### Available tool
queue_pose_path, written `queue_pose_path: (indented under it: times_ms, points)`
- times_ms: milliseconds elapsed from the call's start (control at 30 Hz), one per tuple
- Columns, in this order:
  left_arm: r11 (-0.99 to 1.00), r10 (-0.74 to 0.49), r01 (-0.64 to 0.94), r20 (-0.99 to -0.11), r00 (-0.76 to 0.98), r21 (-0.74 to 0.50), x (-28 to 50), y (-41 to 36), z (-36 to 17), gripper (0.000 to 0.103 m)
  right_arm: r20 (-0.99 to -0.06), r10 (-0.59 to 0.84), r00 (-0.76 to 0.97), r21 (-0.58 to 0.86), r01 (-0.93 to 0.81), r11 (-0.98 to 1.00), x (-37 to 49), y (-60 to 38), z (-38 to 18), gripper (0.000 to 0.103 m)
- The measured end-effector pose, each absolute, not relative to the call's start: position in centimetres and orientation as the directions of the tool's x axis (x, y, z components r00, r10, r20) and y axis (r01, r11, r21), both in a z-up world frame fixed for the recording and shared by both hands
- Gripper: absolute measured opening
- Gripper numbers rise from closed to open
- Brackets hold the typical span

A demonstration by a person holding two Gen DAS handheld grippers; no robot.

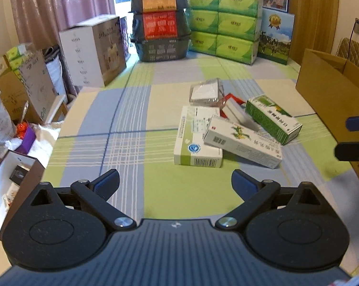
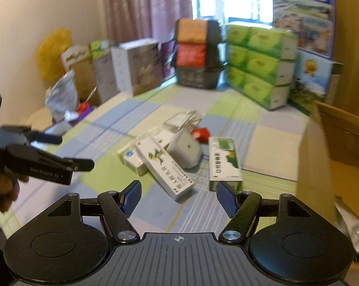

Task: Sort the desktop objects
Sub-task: 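Move both tools back over the medicine boxes on the table, then grasp the white ointment box with the right tool while the left tool grasps the white tablet box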

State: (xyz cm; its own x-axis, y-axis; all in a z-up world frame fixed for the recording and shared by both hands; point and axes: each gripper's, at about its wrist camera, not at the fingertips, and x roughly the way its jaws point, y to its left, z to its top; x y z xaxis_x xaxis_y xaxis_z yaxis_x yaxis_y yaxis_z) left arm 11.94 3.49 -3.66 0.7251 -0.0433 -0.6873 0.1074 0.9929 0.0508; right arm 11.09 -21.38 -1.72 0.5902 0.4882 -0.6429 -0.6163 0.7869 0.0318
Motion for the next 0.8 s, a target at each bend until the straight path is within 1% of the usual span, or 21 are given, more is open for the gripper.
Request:
queue_pose_path:
  times_ms: [133, 333, 567, 800]
  points:
    - [0.991, -0.059, 0.124, -0.7, 0.711, 0.043, 13.3, 3.5, -4.6, 0.098, -0.675, 0.48, 0.56, -0.011, -0.659, 0.752, 13.0, -19.7, -3.9, 0.067]
    - [0.971, -0.066, 0.206, -0.683, 0.728, 0.125, 15.8, 2.3, -5.1, 0.098, -0.695, 0.485, 0.531, -0.052, -0.709, 0.703, 15.3, -18.0, -6.2, 0.067]
    - [0.97, -0.087, 0.221, -0.696, 0.712, 0.105, 18.0, 2.7, -5.9, 0.098, -0.734, 0.475, 0.485, -0.078, -0.756, 0.65, 18.0, -16.8, -8.5, 0.067]
    - [0.972, -0.083, 0.216, -0.713, 0.696, 0.097, 18.9, 3.2, -6.7, 0.098, -0.742, 0.502, 0.445, -0.068, -0.794, 0.604, 19.6, -15.3, -9.5, 0.067]
